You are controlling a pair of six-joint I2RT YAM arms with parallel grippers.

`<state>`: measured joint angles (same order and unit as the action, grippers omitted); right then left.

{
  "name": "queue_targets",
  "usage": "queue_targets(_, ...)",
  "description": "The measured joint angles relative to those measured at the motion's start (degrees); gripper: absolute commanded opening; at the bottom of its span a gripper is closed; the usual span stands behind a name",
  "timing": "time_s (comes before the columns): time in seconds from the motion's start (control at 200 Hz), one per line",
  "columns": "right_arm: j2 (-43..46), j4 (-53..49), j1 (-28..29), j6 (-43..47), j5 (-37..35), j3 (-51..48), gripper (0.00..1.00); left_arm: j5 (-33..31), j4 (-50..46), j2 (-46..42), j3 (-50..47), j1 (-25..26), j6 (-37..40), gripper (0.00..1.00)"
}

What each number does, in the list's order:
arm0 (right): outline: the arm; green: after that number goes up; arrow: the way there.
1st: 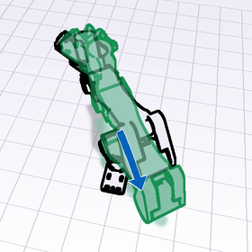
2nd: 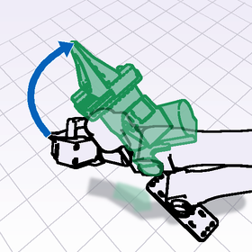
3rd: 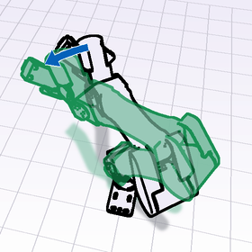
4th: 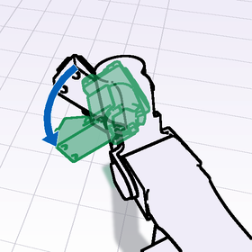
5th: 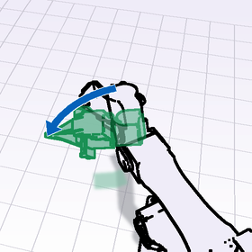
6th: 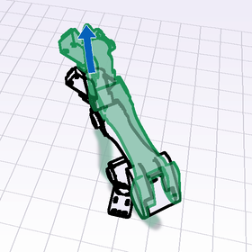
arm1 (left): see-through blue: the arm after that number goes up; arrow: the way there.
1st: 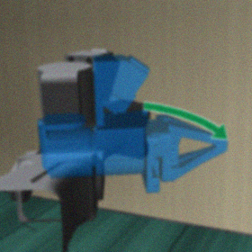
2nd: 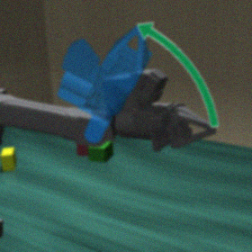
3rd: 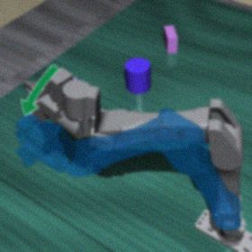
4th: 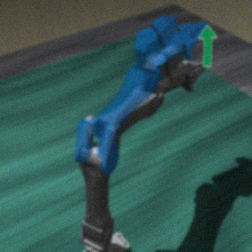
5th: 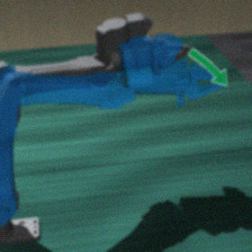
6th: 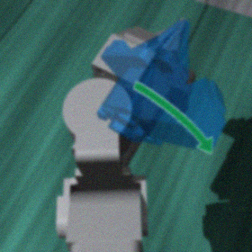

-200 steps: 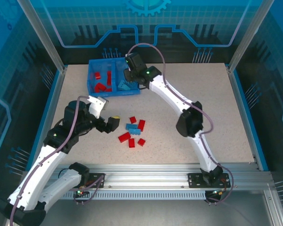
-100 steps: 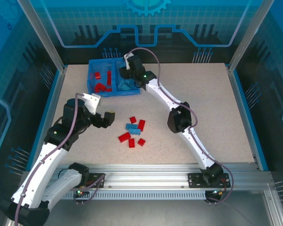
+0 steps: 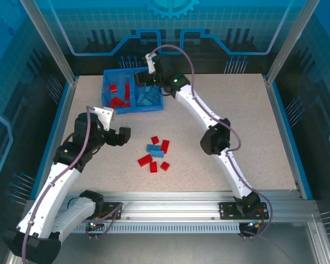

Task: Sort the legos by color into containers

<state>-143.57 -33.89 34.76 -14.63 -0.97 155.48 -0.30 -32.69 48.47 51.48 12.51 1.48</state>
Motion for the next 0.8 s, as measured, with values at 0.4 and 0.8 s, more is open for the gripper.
queue_targets(0.4,61.35,-11.15,1.07,3.32,12.00,-52.70,1.00,0.70,-1.57,11.10,2.27,-0.35,-4.68,0.99)
queue_targets(0.8,96.52,-13.92,2.49,-8.31,8.00,-93.20,1.00,0.55,-3.91,14.12,0.07,15.17,-28.33,0.92)
